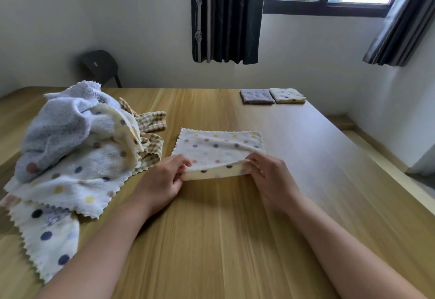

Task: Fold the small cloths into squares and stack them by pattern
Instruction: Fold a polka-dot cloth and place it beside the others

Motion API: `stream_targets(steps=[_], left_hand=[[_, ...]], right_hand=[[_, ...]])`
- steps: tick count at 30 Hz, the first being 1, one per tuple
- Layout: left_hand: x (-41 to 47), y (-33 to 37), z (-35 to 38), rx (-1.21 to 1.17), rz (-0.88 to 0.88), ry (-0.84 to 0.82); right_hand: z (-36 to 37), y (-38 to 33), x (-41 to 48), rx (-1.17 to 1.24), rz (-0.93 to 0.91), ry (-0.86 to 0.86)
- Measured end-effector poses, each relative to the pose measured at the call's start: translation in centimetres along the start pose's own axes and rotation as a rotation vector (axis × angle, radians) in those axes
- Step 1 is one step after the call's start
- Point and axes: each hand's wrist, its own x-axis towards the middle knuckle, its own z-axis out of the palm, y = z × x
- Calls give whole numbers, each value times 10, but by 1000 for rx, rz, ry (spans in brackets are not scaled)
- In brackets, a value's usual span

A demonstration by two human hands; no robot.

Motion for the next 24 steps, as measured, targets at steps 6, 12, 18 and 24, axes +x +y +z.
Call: stream_targets(steps=[6, 12, 18, 24], left_hand=[[-1, -5, -9, -487, -340, 237], [5, 7, -12, -756, -372, 370], [35, 0, -3, -425, -451, 290], [66, -4, 11, -25, -511, 273]], right_hand=[[-14, 4, -2, 279, 251, 102], [-25, -3, -1, 439, 327, 124], [-25, 3, 27, 330, 435, 121], [-16, 15, 57, 217, 521, 38]])
